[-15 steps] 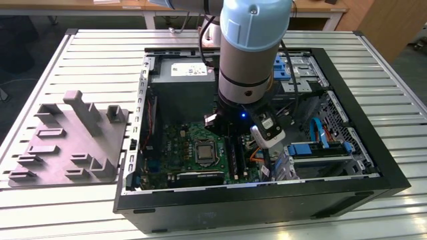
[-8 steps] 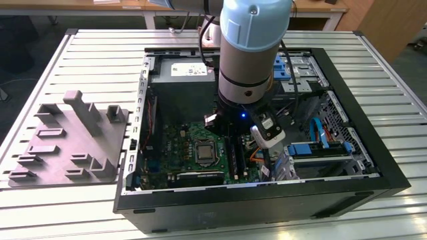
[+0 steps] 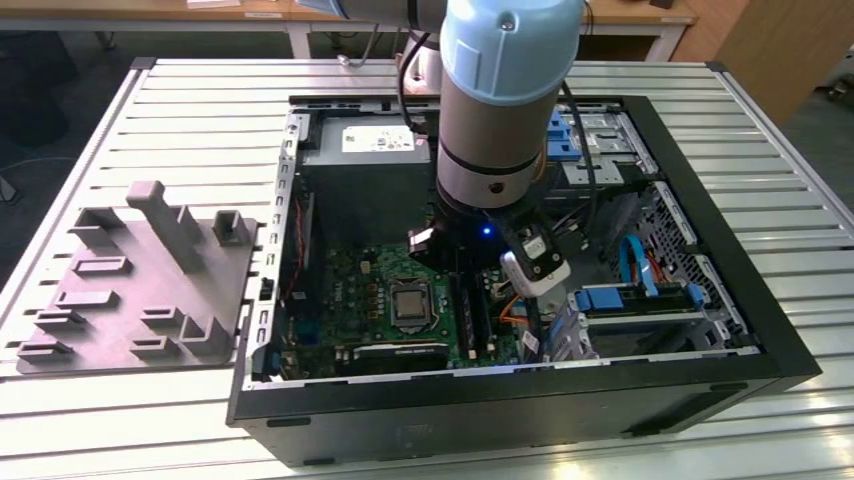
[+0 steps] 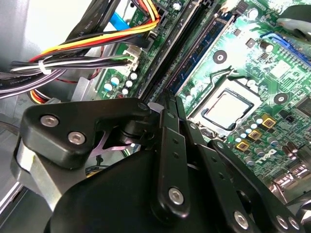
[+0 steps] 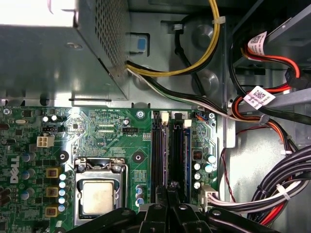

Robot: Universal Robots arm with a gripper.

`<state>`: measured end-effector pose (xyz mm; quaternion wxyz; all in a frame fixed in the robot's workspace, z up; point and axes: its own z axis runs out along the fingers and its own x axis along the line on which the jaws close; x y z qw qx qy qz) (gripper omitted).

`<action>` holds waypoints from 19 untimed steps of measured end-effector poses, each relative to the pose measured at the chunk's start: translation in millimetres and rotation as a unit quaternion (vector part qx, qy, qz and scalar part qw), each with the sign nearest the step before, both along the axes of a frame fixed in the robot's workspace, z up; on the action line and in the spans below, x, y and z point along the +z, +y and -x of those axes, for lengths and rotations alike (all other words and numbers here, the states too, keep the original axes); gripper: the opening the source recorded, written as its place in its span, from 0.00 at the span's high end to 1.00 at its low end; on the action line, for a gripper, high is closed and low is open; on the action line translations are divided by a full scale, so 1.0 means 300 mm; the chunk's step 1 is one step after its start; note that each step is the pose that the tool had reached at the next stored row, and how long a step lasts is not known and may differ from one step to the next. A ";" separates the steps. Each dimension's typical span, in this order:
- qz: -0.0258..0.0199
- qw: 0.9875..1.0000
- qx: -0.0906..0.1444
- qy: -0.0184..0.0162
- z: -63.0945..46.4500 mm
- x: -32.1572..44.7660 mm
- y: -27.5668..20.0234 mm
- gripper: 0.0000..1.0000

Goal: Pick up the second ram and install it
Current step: 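Insert the second ram into the second slot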

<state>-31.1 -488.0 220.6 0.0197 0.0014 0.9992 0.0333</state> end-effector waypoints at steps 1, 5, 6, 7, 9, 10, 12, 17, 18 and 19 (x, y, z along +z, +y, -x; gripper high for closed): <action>0.000 1.000 0.000 0.000 0.000 0.000 0.000 0.88; 0.000 1.000 0.000 0.000 0.000 0.000 0.000 0.88; 0.000 1.000 0.000 0.000 0.000 0.000 0.000 0.88; -0.001 1.000 0.000 0.000 0.000 0.000 0.000 0.88; -0.001 1.000 0.000 0.000 0.000 -0.001 0.000 0.88; -0.001 1.000 0.000 0.000 0.000 -0.002 0.000 0.88; -0.002 1.000 0.000 0.000 0.000 -0.003 0.000 0.88; -0.002 1.000 0.000 0.000 0.000 -0.004 0.000 0.88; -0.002 1.000 0.000 0.000 0.000 -0.004 0.000 0.88; -0.002 1.000 0.000 0.000 0.000 -0.004 0.000 0.88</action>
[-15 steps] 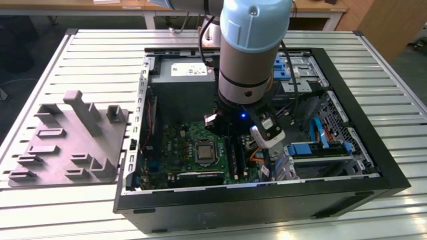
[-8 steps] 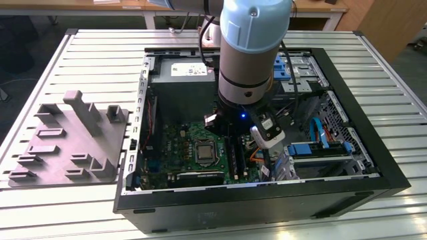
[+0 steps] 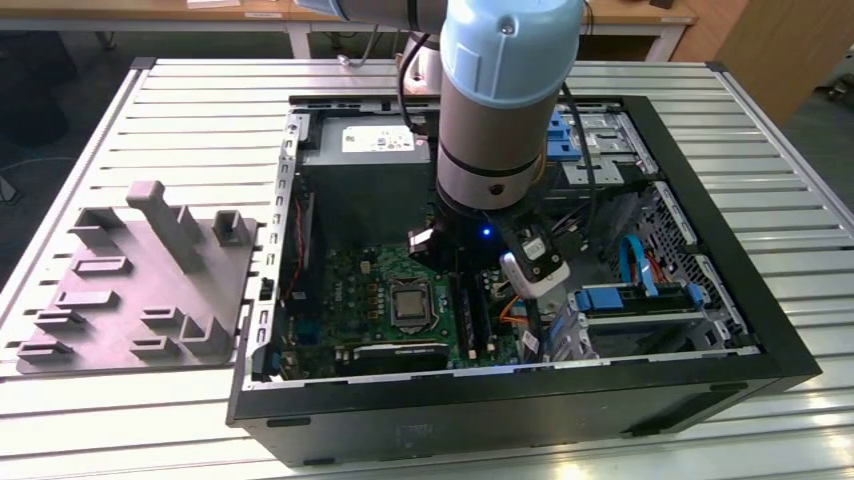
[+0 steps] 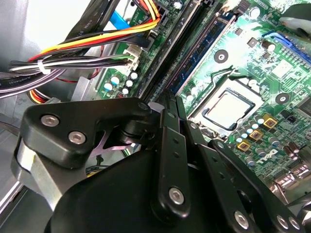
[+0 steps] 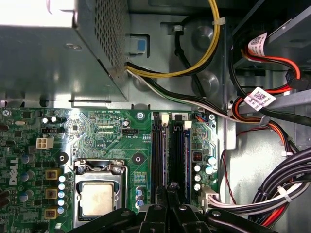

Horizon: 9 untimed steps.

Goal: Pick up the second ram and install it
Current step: 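Insert the second ram into the second slot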

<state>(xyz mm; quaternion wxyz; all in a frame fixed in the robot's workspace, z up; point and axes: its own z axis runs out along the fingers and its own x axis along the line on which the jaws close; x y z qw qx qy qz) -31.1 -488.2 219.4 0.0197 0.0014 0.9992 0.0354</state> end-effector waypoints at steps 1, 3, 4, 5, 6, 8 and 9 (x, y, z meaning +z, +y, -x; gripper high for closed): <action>0.000 1.000 0.000 0.000 0.000 0.000 0.000 0.88; 0.000 1.000 0.000 0.000 0.000 0.001 0.000 0.88; 0.000 1.000 0.000 0.000 0.000 0.003 0.000 0.88; 0.000 1.000 0.000 0.000 0.000 0.004 0.000 0.88; 0.000 1.000 0.000 0.000 0.000 0.004 0.000 0.88; -0.001 1.000 0.000 0.000 0.000 0.004 0.000 0.88; -0.001 1.000 0.000 0.000 0.000 0.004 -0.001 0.88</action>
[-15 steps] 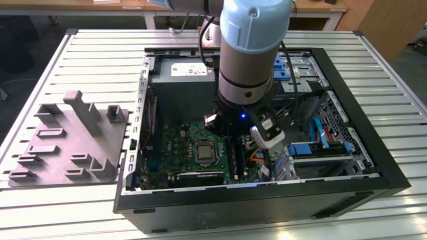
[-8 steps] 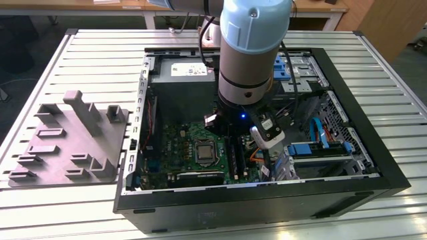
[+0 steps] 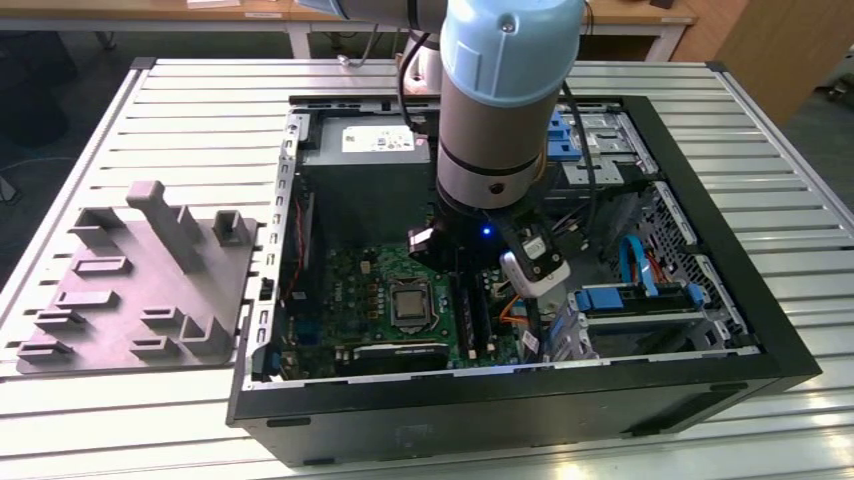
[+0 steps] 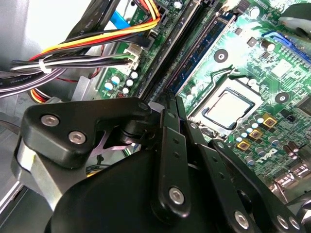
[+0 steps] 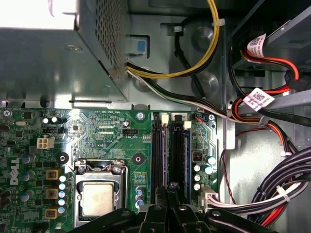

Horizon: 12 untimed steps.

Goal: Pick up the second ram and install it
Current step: 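Insert the second ram into the second slot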

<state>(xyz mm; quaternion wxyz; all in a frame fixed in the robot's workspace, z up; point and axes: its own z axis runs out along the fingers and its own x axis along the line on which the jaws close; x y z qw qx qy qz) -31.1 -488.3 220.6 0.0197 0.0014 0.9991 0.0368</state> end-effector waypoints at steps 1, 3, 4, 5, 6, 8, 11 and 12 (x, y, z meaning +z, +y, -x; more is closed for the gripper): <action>-0.001 1.000 0.000 0.000 0.000 0.000 0.000 0.88; -0.003 1.000 0.000 0.000 0.000 -0.001 -0.001 0.88; -0.003 1.000 0.000 0.000 0.000 -0.001 -0.001 0.88; -0.003 1.000 0.000 0.000 0.000 -0.001 -0.001 0.88; -0.003 1.000 0.000 0.000 0.000 -0.001 -0.001 0.88; -0.003 1.000 0.000 0.000 0.000 -0.001 -0.001 0.88; -0.003 1.000 0.000 0.000 0.000 -0.001 -0.001 0.88; -0.003 1.000 0.000 0.000 0.000 -0.001 -0.001 0.88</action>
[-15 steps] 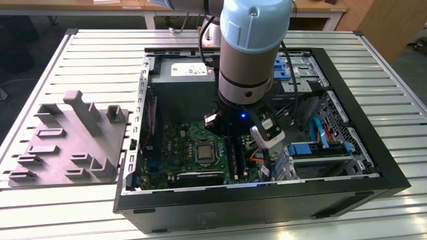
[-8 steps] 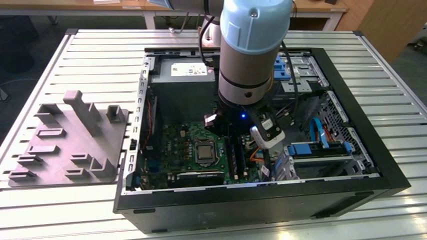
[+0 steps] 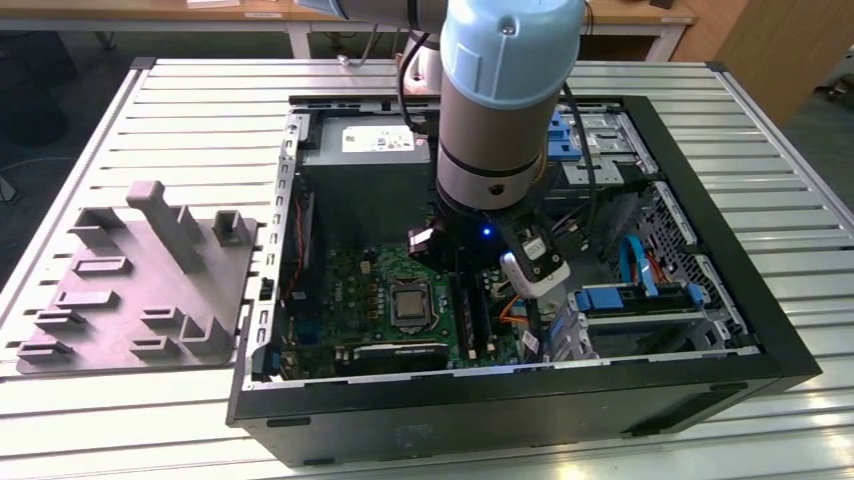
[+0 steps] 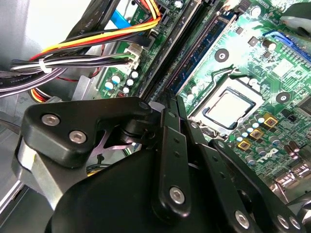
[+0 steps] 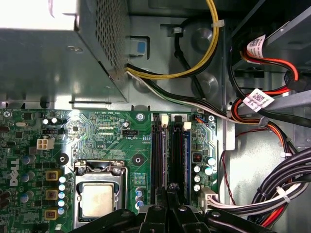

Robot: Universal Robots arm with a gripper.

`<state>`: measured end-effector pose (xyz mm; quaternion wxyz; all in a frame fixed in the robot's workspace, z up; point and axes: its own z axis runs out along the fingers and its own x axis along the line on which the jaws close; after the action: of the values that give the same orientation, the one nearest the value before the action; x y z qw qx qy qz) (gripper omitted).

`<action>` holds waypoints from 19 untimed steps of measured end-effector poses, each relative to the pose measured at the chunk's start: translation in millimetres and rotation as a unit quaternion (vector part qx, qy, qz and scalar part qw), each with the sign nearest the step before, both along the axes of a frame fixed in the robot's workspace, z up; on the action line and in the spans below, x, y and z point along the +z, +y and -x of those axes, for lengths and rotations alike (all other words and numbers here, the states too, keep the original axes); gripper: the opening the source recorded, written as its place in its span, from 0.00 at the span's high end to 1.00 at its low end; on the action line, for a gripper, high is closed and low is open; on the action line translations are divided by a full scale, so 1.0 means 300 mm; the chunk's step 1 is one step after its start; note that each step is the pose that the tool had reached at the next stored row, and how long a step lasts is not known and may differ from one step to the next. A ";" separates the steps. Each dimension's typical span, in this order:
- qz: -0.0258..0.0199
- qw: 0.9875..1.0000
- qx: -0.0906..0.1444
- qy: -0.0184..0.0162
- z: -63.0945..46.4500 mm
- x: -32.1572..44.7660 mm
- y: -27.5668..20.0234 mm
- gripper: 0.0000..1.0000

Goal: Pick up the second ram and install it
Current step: 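Insert the second ram into the second slot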

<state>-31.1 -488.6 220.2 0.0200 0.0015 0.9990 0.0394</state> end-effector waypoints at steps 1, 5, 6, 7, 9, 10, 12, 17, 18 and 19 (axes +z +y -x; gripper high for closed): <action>0.000 1.000 0.000 0.000 0.000 0.000 0.000 0.88; -0.003 1.000 0.000 0.000 0.000 0.000 0.000 0.88; -0.004 1.000 0.000 0.000 0.000 0.000 -0.001 0.88; -0.004 1.000 0.000 0.000 0.000 0.000 -0.001 0.88; -0.005 1.000 0.000 0.000 0.000 0.000 -0.002 0.88; -0.006 1.000 0.000 0.000 0.000 0.000 -0.003 0.88; -0.006 1.000 0.000 0.000 0.000 0.000 -0.004 0.88; -0.006 1.000 0.000 0.000 0.000 0.000 -0.005 0.88; -0.006 1.000 0.000 0.000 0.000 0.000 -0.005 0.88; -0.006 1.000 0.000 0.000 0.000 0.000 -0.004 0.88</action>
<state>-31.1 -489.9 220.1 0.0200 0.0016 0.9988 0.0458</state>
